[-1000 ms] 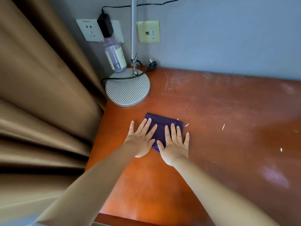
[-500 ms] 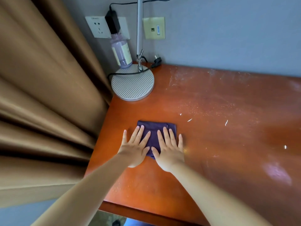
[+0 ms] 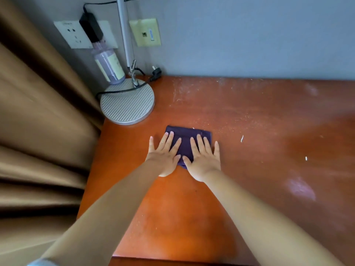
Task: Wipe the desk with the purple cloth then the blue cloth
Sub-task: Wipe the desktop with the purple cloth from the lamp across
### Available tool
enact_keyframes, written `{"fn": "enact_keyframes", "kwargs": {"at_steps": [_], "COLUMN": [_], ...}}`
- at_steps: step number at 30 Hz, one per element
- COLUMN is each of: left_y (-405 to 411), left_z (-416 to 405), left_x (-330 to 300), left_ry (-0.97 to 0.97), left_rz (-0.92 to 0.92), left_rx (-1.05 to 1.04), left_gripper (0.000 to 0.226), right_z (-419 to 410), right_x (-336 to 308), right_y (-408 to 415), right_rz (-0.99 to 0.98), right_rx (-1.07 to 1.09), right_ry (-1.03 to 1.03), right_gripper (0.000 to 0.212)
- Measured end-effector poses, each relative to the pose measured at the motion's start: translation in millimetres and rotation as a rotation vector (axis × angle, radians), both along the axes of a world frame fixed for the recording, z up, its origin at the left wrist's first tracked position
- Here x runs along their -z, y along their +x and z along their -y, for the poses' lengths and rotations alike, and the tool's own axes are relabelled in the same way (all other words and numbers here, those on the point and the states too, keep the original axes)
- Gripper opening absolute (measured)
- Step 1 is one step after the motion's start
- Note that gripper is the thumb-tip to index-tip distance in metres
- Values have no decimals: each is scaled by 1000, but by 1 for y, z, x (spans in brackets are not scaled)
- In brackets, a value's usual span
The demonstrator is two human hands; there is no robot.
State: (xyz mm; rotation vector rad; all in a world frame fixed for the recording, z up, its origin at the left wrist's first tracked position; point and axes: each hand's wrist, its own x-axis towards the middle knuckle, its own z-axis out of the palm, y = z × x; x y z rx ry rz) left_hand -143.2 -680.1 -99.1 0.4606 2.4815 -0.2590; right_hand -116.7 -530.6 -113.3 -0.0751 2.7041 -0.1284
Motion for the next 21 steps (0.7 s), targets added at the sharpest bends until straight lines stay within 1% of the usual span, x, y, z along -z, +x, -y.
{"fn": "enact_keyframes", "kwargs": {"at_steps": [3,7,10,12,15,21], "left_y": [28,65,74,68,48,-5], "left_z": [-4,-19,-28,-31,-36,-43], "left_x": [1,3,2,2,3,9], "left_ry": [13,24,31,36,50,75], "left_rz": [4,24,14,9,5,4], "left_rx": [-20,-38,-64,-68,-79,-71], "left_gripper": [58,59,59,58,58,57], "right_z": [-5,-22,-34,-38,-44,-54], "right_x": [3,8,8,6,5,9], "right_y": [29,65,66,58,39,-13], "right_rz": [-25,-53,-48,-57,-43,-41], "right_rx": [-11,-43,-66,-76,-69,-70], "right_ry": [-29,-46,-39,-34,-43,-27], "right_gripper": [69,88,88,83,70,69]}}
